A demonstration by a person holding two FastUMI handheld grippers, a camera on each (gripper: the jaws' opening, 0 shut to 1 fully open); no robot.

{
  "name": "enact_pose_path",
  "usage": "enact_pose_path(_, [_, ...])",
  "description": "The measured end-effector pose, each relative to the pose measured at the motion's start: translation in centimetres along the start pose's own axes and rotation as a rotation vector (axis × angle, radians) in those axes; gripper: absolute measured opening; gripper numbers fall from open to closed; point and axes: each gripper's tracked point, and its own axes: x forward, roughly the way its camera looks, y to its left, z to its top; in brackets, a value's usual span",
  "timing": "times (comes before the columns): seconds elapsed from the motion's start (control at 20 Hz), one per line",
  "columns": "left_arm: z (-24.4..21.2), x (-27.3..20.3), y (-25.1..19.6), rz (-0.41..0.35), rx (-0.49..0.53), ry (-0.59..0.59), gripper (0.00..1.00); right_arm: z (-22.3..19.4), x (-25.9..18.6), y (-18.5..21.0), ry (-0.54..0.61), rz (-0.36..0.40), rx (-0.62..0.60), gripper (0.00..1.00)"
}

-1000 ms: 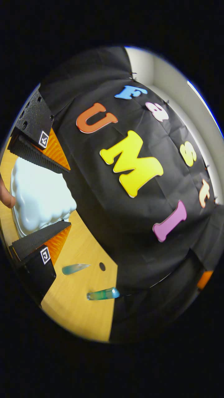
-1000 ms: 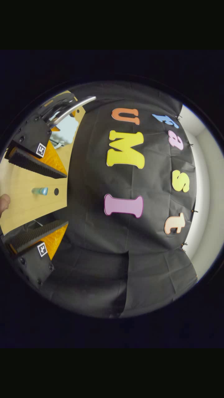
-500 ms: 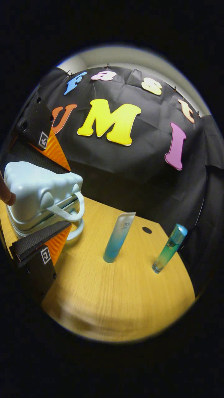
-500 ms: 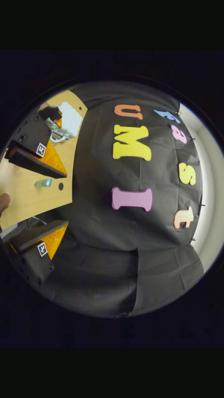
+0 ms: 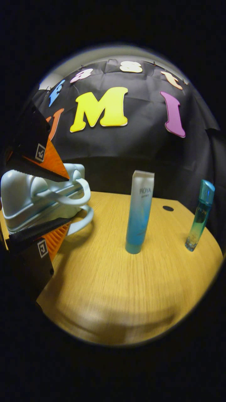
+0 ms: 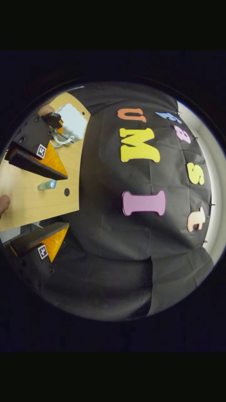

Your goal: First open the suitcase, pack the skin care products into it, and then close the suitcase.

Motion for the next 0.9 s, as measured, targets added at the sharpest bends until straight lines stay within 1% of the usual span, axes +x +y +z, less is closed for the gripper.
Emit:
enact_pose_path(0.05, [0.2,0.1,-0.2,-0.015,0.009,0.002,0.6,0.0,0.3,0.0,0.002,0.013,0.001,0.8])
enact_pose_path(0.1, [0.0,0.1,0.0,-0.014,0.009,0.007,0.58,0.0,0.6,0.1,0.003,0.019,-0.007,0.8])
enact_pose_path(0.15, [0.2,0.1,0.1,-0.014,0.004,0.008,0.49,0.1,0.8,0.0,0.002,0.018,-0.019,0.79])
enact_pose_path(0.2, [0.3,0.2,0.4,-0.01,-0.007,0.005,0.45,0.3,0.7,0.0,0.0,0.015,-0.027,0.79])
enact_pose_path(0.25, [0.4,0.0,0.7,-0.004,-0.023,0.0,0.36,0.5,0.5,0.2,0.0,0.014,-0.028,0.79])
enact_pose_path(0.3, [0.4,0.0,0.8,-0.001,-0.035,-0.006,0.31,0.5,0.3,0.6,-0.003,0.012,-0.03,0.79])
enact_pose_path(0.35, [0.5,0.0,0.9,0.0,-0.047,-0.011,0.22,0.6,0.0,0.9,-0.007,0.007,-0.037,0.79])
enact_pose_path(0.4, [0.5,-0.1,1.1,0.003,-0.055,-0.018,0.19,0.7,-0.3,1.4,-0.009,0.003,-0.044,0.8])
enact_pose_path(0.45, [0.6,-0.1,1.3,0.002,-0.065,-0.025,0.15,0.7,-0.7,1.8,-0.011,-0.006,-0.048,0.79])
enact_pose_path(0.5, [0.6,-0.2,1.6,0.003,-0.077,-0.032,0.14,0.8,-1.1,2.3,-0.011,-0.014,-0.048,0.8])
enact_pose_path(0.55, [0.4,-0.2,1.8,-0.002,-0.103,-0.039,0.1,0.8,-1.5,3.0,-0.013,-0.023,-0.048,0.8])
enact_pose_path(0.65, [0.2,-0.5,2.5,-0.015,-0.179,-0.055,0.07,1.5,-2.6,4.3,-0.024,-0.045,-0.056,0.8])
enact_pose_path(0.7, [-0.2,-0.9,3.0,-0.014,-0.211,-0.055,0.06,2.1,-3.1,5.2,-0.035,-0.051,-0.054,0.78])
enact_pose_path(0.75, [-0.4,-1.4,3.7,-0.015,-0.247,-0.07,0.05,2.8,-3.7,6.2,-0.046,-0.056,-0.051,0.8])
enact_pose_path(0.9, [-0.7,-2.6,5.4,-0.021,-0.336,-0.123,0.03,4.3,-4.9,8.9,-0.079,-0.081,-0.066,0.8])
